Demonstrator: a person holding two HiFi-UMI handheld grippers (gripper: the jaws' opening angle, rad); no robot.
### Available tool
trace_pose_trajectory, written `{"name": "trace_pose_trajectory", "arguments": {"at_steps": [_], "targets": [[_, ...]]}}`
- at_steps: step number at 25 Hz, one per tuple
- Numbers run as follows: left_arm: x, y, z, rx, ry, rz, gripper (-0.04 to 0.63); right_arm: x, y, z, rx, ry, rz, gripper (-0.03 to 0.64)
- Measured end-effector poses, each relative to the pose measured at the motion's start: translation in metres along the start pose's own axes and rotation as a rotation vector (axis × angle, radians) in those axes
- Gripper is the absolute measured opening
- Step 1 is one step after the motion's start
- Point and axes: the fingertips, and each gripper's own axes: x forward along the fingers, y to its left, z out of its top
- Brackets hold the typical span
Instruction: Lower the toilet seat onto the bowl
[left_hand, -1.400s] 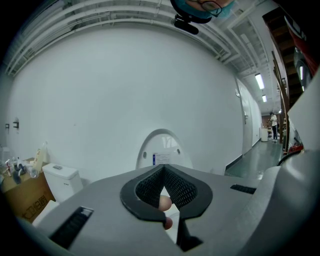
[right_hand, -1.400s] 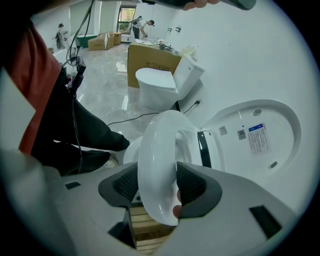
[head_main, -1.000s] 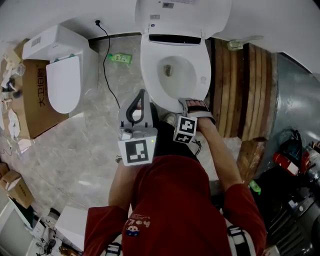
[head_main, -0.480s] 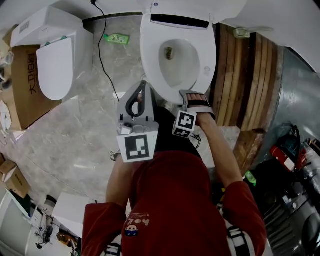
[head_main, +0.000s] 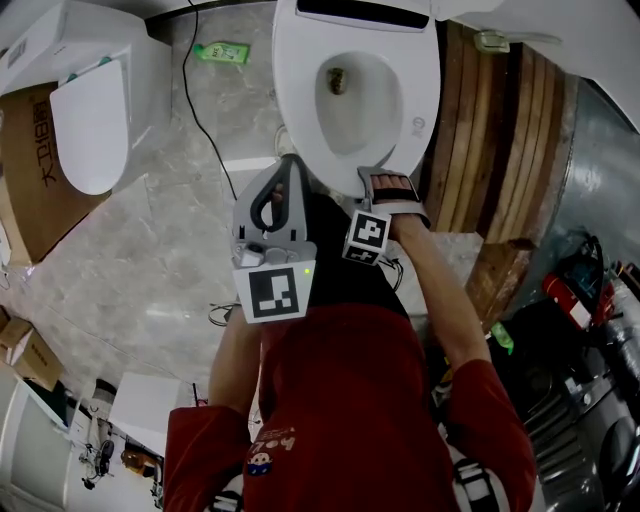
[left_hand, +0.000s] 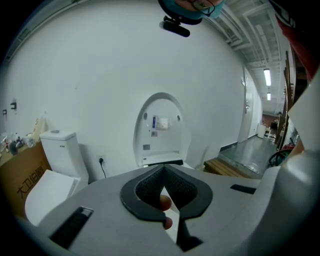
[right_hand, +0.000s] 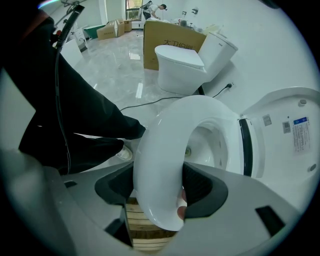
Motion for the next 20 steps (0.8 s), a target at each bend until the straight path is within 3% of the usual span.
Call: {"name": "trace_pose_trajectory", "arguments": {"at_steps": [5,20], "targets": [[0.008,-0.004,-0.035,0.115,0.069,-0.059,0.012,0.023,0.009,-0.002,-0.013,0.009,0.036,0.261],[0.018,-0.004,-0.108,0.087,0.176,-0.075,0.012,0.085,0.030,-0.002,0.001,-0.012,0.153,0.262]]}}
